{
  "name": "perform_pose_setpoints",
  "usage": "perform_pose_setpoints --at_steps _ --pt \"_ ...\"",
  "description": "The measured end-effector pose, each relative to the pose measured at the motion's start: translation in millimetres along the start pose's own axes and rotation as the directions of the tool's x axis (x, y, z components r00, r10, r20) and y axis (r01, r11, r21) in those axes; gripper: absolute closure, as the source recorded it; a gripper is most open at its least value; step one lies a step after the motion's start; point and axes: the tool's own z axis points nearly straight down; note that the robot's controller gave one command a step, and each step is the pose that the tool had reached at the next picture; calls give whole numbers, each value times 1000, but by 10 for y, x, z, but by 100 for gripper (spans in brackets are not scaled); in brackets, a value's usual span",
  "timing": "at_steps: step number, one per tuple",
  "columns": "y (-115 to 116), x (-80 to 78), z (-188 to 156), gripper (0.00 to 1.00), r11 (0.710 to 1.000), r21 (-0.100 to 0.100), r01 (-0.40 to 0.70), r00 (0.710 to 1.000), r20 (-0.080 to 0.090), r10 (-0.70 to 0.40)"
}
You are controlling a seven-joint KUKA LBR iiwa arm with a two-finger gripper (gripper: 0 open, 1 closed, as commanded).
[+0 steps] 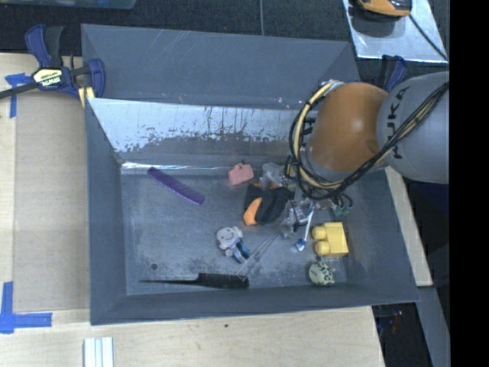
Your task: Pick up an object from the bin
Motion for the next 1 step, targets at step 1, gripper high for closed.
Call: perform_pose_setpoints --at_steps 1 --pt "51 151 -6 0 994 2 -108 994 -2 108"
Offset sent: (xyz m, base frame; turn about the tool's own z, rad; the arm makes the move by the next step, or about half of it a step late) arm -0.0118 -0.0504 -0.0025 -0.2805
